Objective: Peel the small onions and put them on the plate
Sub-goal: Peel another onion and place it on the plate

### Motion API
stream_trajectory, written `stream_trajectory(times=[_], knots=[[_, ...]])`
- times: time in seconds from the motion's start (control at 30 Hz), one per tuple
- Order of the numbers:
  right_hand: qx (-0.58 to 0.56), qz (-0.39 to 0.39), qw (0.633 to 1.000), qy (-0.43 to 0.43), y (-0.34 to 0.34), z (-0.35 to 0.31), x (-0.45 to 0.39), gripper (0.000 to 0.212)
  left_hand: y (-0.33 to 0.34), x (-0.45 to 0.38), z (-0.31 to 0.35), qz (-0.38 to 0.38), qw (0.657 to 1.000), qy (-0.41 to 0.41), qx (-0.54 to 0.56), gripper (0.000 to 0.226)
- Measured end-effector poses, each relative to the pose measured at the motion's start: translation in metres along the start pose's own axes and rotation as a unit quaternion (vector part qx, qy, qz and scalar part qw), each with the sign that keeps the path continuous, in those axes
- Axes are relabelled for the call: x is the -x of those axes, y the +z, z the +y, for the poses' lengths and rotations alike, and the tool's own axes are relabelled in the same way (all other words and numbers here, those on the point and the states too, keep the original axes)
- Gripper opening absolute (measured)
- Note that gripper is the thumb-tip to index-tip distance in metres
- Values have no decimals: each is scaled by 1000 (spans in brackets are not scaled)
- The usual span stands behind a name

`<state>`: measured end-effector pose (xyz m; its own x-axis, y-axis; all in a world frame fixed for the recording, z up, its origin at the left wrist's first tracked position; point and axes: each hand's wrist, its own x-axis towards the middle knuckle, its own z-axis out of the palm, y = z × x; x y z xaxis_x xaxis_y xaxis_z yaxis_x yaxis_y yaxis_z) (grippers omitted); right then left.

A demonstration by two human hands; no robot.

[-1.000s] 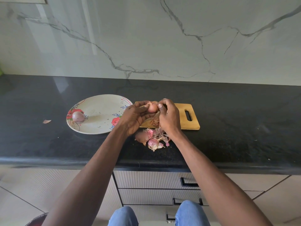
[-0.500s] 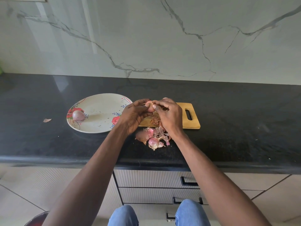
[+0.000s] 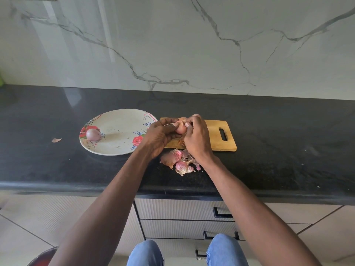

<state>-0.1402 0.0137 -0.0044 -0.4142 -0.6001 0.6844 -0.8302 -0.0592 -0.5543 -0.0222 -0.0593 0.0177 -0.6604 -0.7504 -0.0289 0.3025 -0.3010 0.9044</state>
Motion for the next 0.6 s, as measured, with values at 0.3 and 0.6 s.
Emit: stream_trajectory(times=[0.3, 0.6], knots=[[-128, -51, 978, 155, -11, -4, -9, 10, 0, 0, 2, 7, 999, -42, 20, 20], [-132, -59, 975, 166, -12, -5, -9, 11, 2, 3, 4, -9, 999, -28, 43, 29]])
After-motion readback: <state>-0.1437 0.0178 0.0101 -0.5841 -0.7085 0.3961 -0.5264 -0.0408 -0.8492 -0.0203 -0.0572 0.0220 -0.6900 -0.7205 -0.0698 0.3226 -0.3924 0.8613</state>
